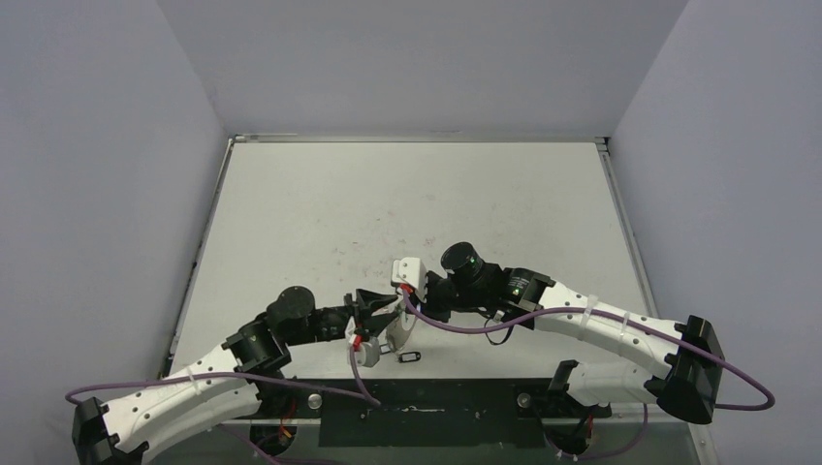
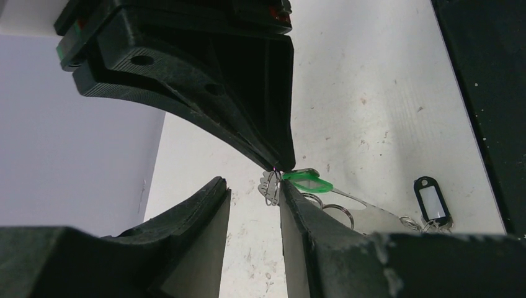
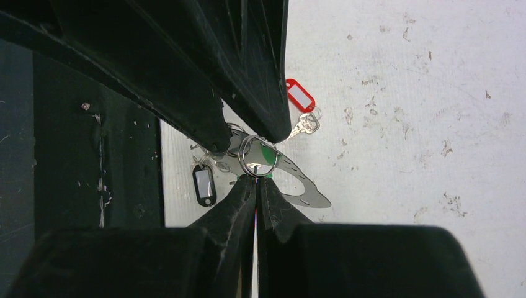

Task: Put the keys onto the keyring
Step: Adjust the key on the keyring.

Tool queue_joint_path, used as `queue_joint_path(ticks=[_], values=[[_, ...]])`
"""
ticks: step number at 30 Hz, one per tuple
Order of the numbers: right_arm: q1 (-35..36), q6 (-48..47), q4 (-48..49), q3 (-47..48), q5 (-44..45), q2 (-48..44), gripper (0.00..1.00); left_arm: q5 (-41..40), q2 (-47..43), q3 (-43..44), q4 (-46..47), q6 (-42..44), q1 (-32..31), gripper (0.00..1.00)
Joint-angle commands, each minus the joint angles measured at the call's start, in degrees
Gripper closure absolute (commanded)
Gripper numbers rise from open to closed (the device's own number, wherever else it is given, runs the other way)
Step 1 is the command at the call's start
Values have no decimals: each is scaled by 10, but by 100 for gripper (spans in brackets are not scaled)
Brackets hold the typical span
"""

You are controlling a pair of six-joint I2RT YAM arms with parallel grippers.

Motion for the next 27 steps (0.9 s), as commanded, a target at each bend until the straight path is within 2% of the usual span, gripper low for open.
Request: queue_joint_path(ticks=[1,11,17,20,25,27], values=[[6,7,28,26,-9,1,100,8,16,39,-23,22,-10,67],[7,6,28,28,-11,4,100,-37,48,63,-69,51,-37,67],[8,6,26,29,-13,4,100,-97,75,77,-71,68,-65,73],[7,4,24,29,-14,4,100,-126,88,84,-73,74,-80,79],[7,2,22,30,-12,3,100,-155,93,93,-82,76,-96,99],[7,0,21,29,-10,3,100,-156,91,99,-95,74,-96,100]])
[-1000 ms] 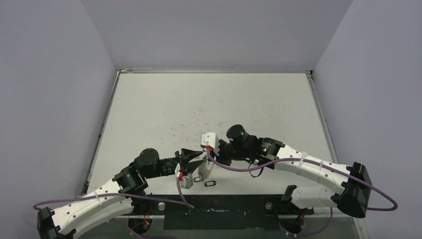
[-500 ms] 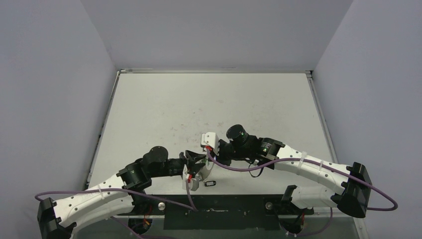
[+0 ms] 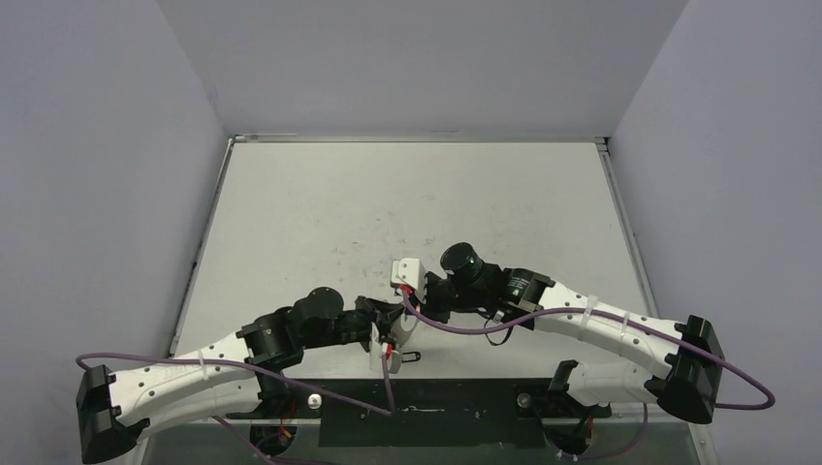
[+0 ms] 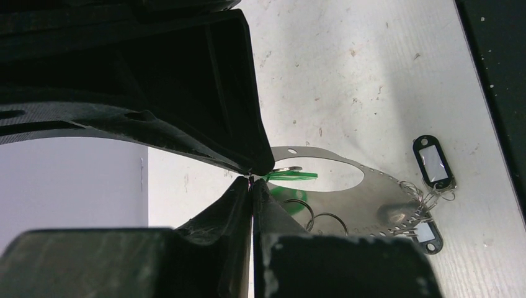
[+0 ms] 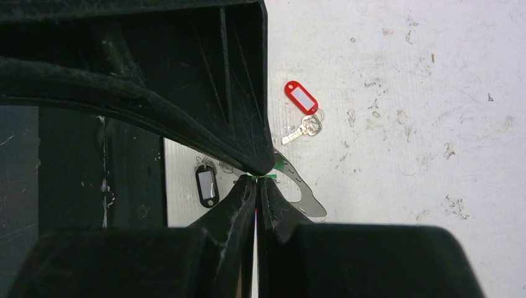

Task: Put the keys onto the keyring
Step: Adjust the key on the keyring.

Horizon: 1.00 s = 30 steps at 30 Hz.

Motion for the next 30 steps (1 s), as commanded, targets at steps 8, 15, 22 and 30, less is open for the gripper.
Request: queue_joint_path(ticks=[8,15,22,30], values=[[1,-4,28,12,-1,2,100,-23,-35,28,-6,-22,-5,100],[-4,2,64,-7,-19,8,100,-12,-62,6,35,-49,-5,100],[-7,11,138,-42,-32,11,100,0,-82,-23,104,-81,-5,100],[-9,12,241,-103,-45,-4,90,-7,-104,-51,147,-124,-5,100]])
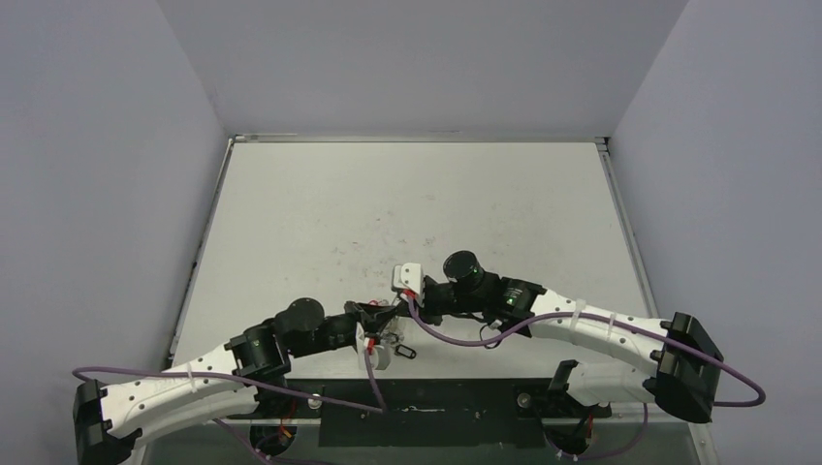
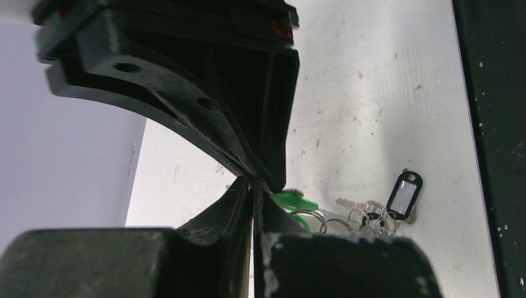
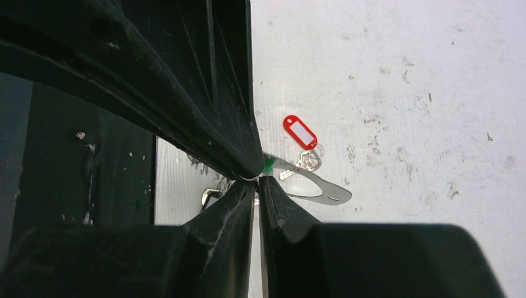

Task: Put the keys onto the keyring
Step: Adjust the key on the keyring.

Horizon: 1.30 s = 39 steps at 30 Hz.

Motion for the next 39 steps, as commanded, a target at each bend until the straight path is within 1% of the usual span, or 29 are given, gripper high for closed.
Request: queue_joint_path(ticks=[1,2,3,6,8,9,12,15,17,19,21,30,32,35,39], values=[[-6,5,100,-37,-13,-17,87,16,-27,-2,116,-39,-1,100],[-7,5,112,-48,-12,-27,82,15,-32,-7,120,-43,-1,100],[-8,9,126,-59,-7,-38,73,15,-37,-12,124,-48,-1,100],[-10,15,160,-93,20,-77,53,15,-54,-28,143,-66,-1,100],[-11,16,169,-109,29,-101,46,15,-67,-39,154,-81,-1,100],[-12,16,172,-112,29,-112,44,15,-73,-44,160,-87,-1,100],[-13,18,181,-120,13,-139,44,15,-91,-58,178,-114,0,100],[-13,25,205,-124,-16,-151,50,12,-115,-84,222,-153,0,100],[-13,32,217,-122,-34,-151,57,7,-130,-104,260,-186,1,100],[-13,35,218,-115,-55,-142,66,-4,-144,-126,297,-218,1,100],[-13,36,210,-105,-63,-135,69,-16,-155,-138,323,-252,1,100],[-18,76,209,-94,-44,-126,69,-96,-174,-154,385,-396,4,100],[-19,90,211,-88,-42,-122,66,-104,-178,-157,393,-421,6,100],[-19,122,219,-81,-32,-111,57,-111,-187,-165,408,-449,8,100],[-19,166,253,-78,-33,-103,52,-112,-199,-182,433,-484,12,100]])
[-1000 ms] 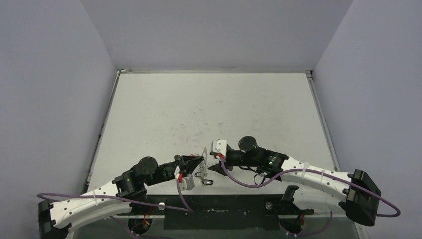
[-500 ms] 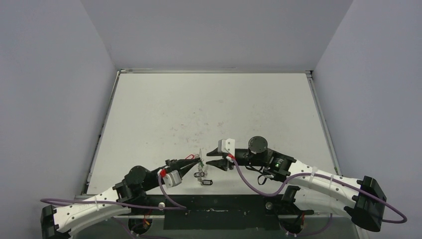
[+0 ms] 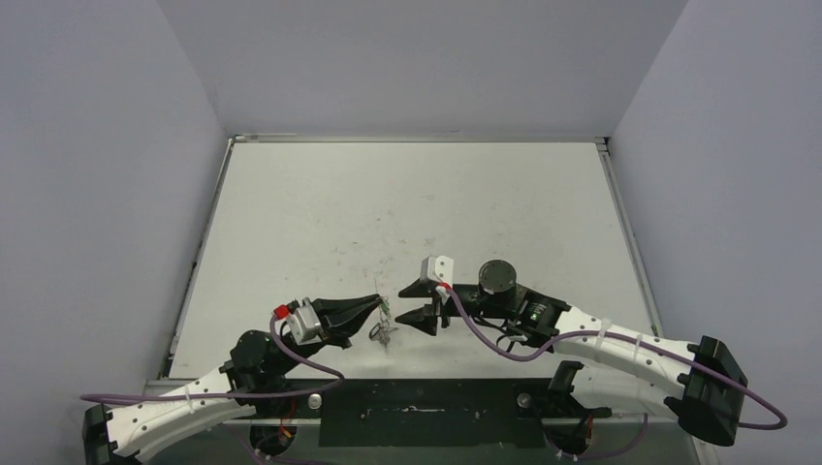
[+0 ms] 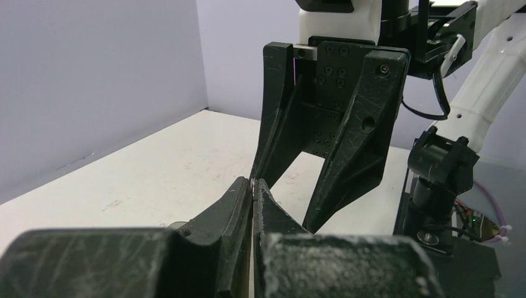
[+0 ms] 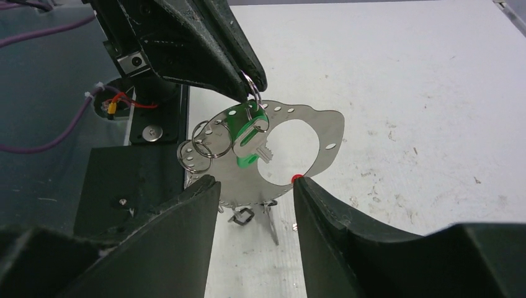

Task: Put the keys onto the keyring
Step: Adjust the key on the keyring.

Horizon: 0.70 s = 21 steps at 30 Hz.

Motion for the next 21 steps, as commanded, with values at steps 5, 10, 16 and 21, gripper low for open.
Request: queue_joint_path(ticks=[5,10,16,21], values=[[-4,86,91,38,11,23,51,-10,-22,-17,91,-73,7,100],[-4,102,103,51,9,39,55,-2,-18,-13,84,-74,9,100],[-4,103,108,59,2,56,68,5,-15,-10,83,-70,10,100],[-5,97,100,62,-8,71,89,9,-15,-7,80,-64,11,100]])
